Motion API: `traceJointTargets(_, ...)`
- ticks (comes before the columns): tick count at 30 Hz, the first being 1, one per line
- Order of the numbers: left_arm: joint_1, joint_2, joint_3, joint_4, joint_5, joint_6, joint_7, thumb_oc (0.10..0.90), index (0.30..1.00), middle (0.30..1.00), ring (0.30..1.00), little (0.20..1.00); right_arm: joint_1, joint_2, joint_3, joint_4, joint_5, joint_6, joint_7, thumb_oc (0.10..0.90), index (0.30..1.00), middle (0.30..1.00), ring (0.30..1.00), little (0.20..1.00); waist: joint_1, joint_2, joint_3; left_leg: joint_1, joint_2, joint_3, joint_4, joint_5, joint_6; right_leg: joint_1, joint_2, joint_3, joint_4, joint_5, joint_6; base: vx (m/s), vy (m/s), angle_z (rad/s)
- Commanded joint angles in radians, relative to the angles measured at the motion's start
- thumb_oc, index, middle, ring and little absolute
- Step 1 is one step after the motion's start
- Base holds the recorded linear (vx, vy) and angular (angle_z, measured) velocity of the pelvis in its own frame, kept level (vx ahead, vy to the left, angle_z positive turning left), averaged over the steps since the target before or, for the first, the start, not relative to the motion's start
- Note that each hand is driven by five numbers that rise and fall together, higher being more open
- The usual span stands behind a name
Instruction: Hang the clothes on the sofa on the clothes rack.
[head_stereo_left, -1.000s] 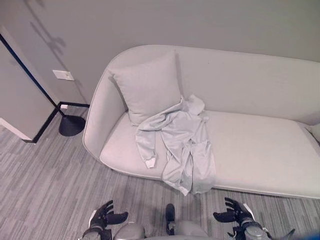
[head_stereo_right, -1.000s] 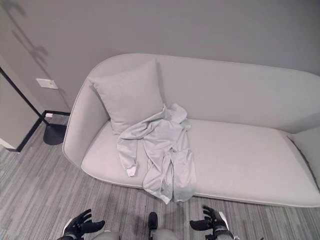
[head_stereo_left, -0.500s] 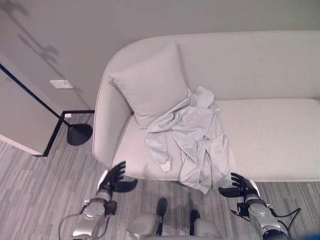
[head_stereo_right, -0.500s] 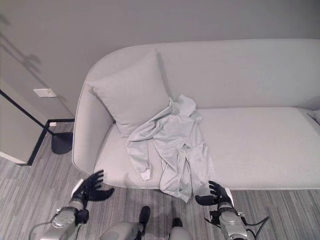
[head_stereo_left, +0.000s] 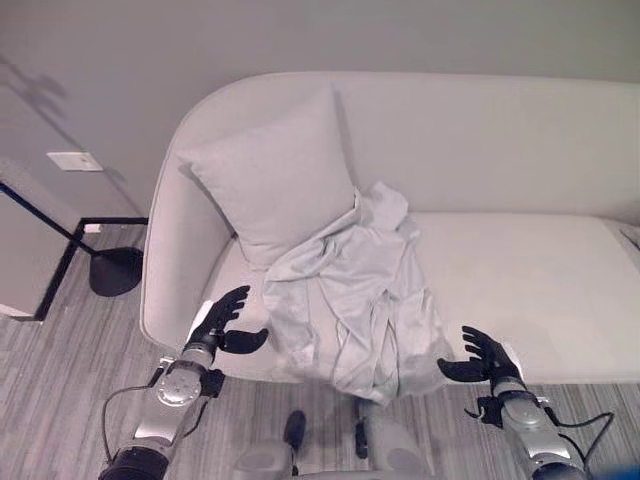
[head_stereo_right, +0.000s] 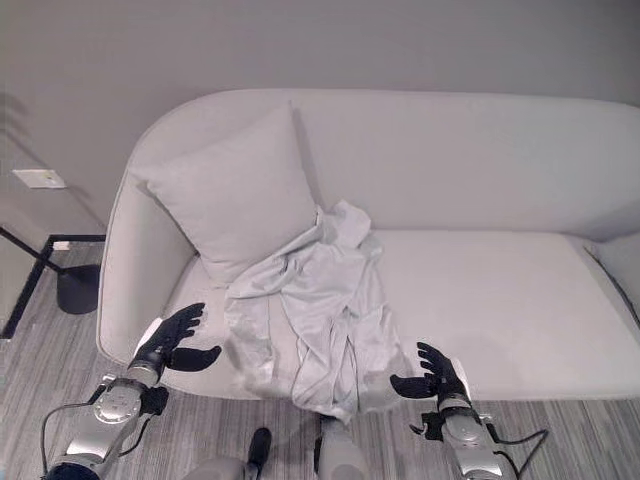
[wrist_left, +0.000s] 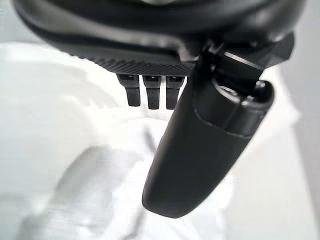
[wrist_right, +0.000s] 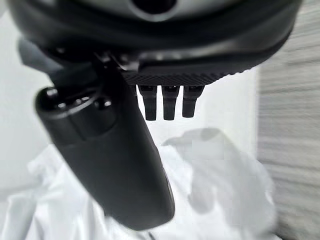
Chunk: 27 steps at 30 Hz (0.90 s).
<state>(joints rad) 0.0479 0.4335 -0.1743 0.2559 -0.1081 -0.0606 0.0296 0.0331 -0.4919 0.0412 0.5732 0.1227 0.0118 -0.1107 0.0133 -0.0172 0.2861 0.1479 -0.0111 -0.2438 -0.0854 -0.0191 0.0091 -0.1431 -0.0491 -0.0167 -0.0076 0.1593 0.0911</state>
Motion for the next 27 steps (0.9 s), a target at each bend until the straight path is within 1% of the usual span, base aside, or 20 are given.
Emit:
traceJointTargets(1,-0.124,0.066,0.027,-0.143,-0.022,-0.111,0.023,0.8,0.9,0.9,0.9,0.9,-0.108,-0.139,-0.04,-0.151,-0.013,-0.103,-0.018,0.8,0.9,0.9,0.9,0.9,0.01,-0.046,0.003,-0.073,-0.036,0.002,0.359,-0.117,-0.027,0.066,-0.025,0.023,-0.009,0.007,0.002,0.13,-0.184,0.3)
traceJointTargets(2,-0.134,0.069,0.026,-0.148,-0.025,-0.114,0.034,0.8,0.9,0.9,0.9,0.9,-0.123,-0.148,-0.03,-0.163,-0.007,-0.107,-0.022,0.8,0.9,0.9,0.9,0.9,0.024,-0.049,0.031,-0.137,-0.061,-0.003,0.46,-0.085,-0.021,0.086,-0.024,0.03,-0.009,-0.004,-0.017,0.04,-0.131,0.21)
traceJointTargets(3,-0.152,0.075,0.021,-0.149,-0.016,-0.116,0.043,0.8,0.9,0.9,0.9,0.9,-0.148,-0.154,-0.024,-0.16,0.002,-0.11,-0.03,0.8,0.9,0.9,0.9,0.9,0.03,-0.053,0.054,-0.227,-0.086,-0.002,0.559,-0.08,-0.014,0.094,-0.029,0.03,-0.013,-0.011,-0.026,0.02,-0.093,0.0)
traceJointTargets(4,-0.166,0.083,0.023,-0.163,-0.011,-0.119,0.05,0.8,0.9,0.9,0.9,0.9,-0.169,-0.161,-0.019,-0.158,0.008,-0.107,-0.036,0.8,0.9,0.9,0.9,0.9,0.036,-0.057,0.062,-0.287,-0.09,0.015,0.556,-0.083,-0.01,0.105,-0.034,0.03,-0.019,-0.02,-0.03,0.1,-0.055,-0.19)
traceJointTargets(5,-0.173,0.088,0.039,-0.176,-0.006,-0.117,0.06,0.8,0.9,0.9,0.9,0.9,-0.186,-0.171,-0.011,-0.167,0.013,-0.106,-0.037,0.8,0.9,0.9,0.9,0.9,0.05,-0.061,0.065,-0.308,-0.077,0.031,0.464,-0.098,-0.011,0.124,-0.04,0.029,-0.033,-0.027,-0.024,0.25,0.02,-0.3)
traceJointTargets(6,-0.179,0.098,0.047,-0.195,0.005,-0.123,0.063,0.8,0.9,0.9,0.9,0.9,-0.207,-0.169,-0.008,-0.173,0.027,-0.117,-0.044,0.8,0.9,0.9,0.9,0.9,0.069,-0.047,0.066,-0.335,-0.065,0.019,0.354,-0.052,-0.014,0.137,-0.028,0.027,-0.049,-0.031,-0.021,0.23,0.017,-0.35)
traceJointTargets(7,-0.178,0.098,0.049,-0.197,0.006,-0.122,0.063,0.8,0.9,0.9,0.9,0.9,-0.209,-0.169,-0.006,-0.17,0.028,-0.118,-0.044,0.8,0.9,0.9,0.9,0.9,0.072,-0.052,0.066,-0.312,-0.062,0.021,0.309,-0.032,-0.016,0.142,-0.031,0.03,-0.054,-0.028,-0.024,0.27,0.116,-0.28)
traceJointTargets(8,-0.174,0.124,0.051,-0.223,0.043,-0.135,0.079,0.8,0.9,0.9,0.9,0.9,-0.254,-0.171,0.022,-0.168,0.005,-0.12,-0.069,0.8,0.9,0.9,0.9,0.9,0.103,-0.025,0.05,-0.288,-0.024,-0.007,0.059,0.03,-0.026,0.15,-0.012,0.032,-0.078,-0.053,-0.014,0.19,0.119,-0.18)
traceJointTargets(9,-0.175,0.13,0.055,-0.236,0.052,-0.135,0.083,0.8,0.9,0.9,0.9,0.9,-0.257,-0.165,0.023,-0.177,0.013,-0.12,-0.055,0.8,0.9,0.9,0.9,0.9,0.101,-0.019,0.048,-0.275,-0.022,-0.007,0.048,0.063,-0.035,0.148,-0.013,0.037,-0.077,-0.046,-0.01,0.19,0.209,-0.36)
traceJointTargets(10,-0.189,0.133,0.054,-0.239,0.048,-0.142,0.087,0.8,0.9,0.9,0.9,0.9,-0.282,-0.149,0.036,-0.17,0.022,-0.129,-0.066,0.8,0.9,0.9,0.9,0.9,0.107,-0.015,0.053,-0.285,-0.03,-0.006,0.066,0.071,-0.042,0.14,-0.023,0.038,-0.077,-0.038,-0.006,0.09,0.201,-0.54)
traceJointTargets(11,-0.194,0.136,0.054,-0.249,0.056,-0.147,0.087,0.8,0.9,0.9,0.9,0.9,-0.308,-0.13,0.05,-0.161,0.03,-0.131,-0.072,0.8,0.9,0.9,0.9,0.9,0.107,-0.013,0.053,-0.287,-0.037,0.001,0.07,0.065,-0.04,0.128,-0.031,0.047,-0.079,-0.033,0.0,0.04,0.148,-0.69)
traceJointTargets(12,-0.194,0.137,0.056,-0.249,0.056,-0.147,0.087,0.8,0.9,0.9,0.9,0.9,-0.312,-0.13,0.052,-0.159,0.03,-0.132,-0.073,0.8,0.9,0.9,0.9,0.9,0.109,-0.015,0.052,-0.288,-0.036,0.005,0.07,0.064,-0.039,0.126,-0.031,0.051,-0.079,-0.032,0.001,0.04,0.163,-0.52)
traceJointTargets(13,-0.198,0.139,0.055,-0.252,0.062,-0.15,0.087,0.8,0.9,0.9,0.9,0.9,-0.339,-0.114,0.067,-0.158,0.04,-0.134,-0.068,0.8,0.9,0.9,0.9,0.9,0.114,-0.014,0.052,-0.284,-0.034,0.025,0.058,0.066,-0.038,0.111,-0.037,0.064,-0.08,-0.031,0.007,0.02,0.184,-0.47)
traceJointTargets(14,-0.207,0.153,0.048,-0.248,0.062,-0.152,0.091,0.8,0.9,0.9,0.9,0.9,-0.395,-0.102,0.106,-0.138,0.046,-0.134,-0.068,0.8,0.9,0.9,0.9,0.9,0.128,-0.017,0.056,-0.277,-0.032,0.05,0.038,0.068,-0.031,0.088,-0.043,0.082,-0.08,-0.018,0.013,0.01,0.229,-0.5)
traceJointTargets(16,-0.236,0.17,0.037,-0.242,0.086,-0.153,0.108,0.8,0.9,0.9,0.9,0.9,-0.464,-0.097,0.147,-0.104,0.054,-0.127,-0.069,0.8,0.9,0.9,0.9,0.9,0.143,-0.022,0.067,-0.283,-0.033,0.073,0.026,0.066,-0.024,0.057,-0.049,0.095,-0.08,-0.006,0.018,-0.03,0.136,-0.5)
traceJointTargets(20,-0.361,0.219,-0.011,-0.204,0.149,-0.153,0.146,0.8,0.9,0.9,0.9,0.9,-0.632,-0.096,0.23,-0.007,0.08,-0.114,-0.078,0.8,0.9,0.9,0.9,0.9,0.156,-0.047,0.088,-0.313,-0.033,0.089,0.012,0.066,-0.016,-0.009,-0.045,0.115,-0.08,0.015,0.028,-0.05,0.06,-0.32)
traceJointTargets(21,-0.362,0.219,-0.011,-0.203,0.149,-0.153,0.146,0.8,0.9,0.9,0.9,0.9,-0.633,-0.097,0.231,-0.006,0.08,-0.115,-0.078,0.8,0.9,0.9,0.9,0.9,0.156,-0.047,0.088,-0.314,-0.033,0.089,0.012,0.066,-0.016,-0.01,-0.045,0.115,-0.08,0.015,0.029,-0.05,0.042,-0.11)
traceJointTargets(24,-0.522,0.254,-0.08,-0.152,0.163,-0.15,0.192,0.8,0.9,0.9,0.9,0.9,-0.807,-0.105,0.307,0.09,0.085,-0.102,-0.111,0.8,0.9,0.9,0.9,0.9,0.156,-0.06,0.119,-0.354,-0.035,0.092,0.014,0.073,-0.017,-0.061,-0.04,0.116,-0.08,0.031,0.034,-0.09,0.041,-0.03)
traceJointTargets(27,-0.654,0.262,-0.144,-0.105,0.182,-0.138,0.226,0.8,0.9,0.9,0.9,0.9,-0.946,-0.105,0.364,0.197,0.084,-0.084,-0.133,0.8,0.9,0.9,0.9,0.9,0.156,-0.068,0.143,-0.375,-0.036,0.086,0.011,0.079,-0.018,-0.089,-0.036,0.112,-0.08,0.039,0.038,-0.07,0.049,0.08)
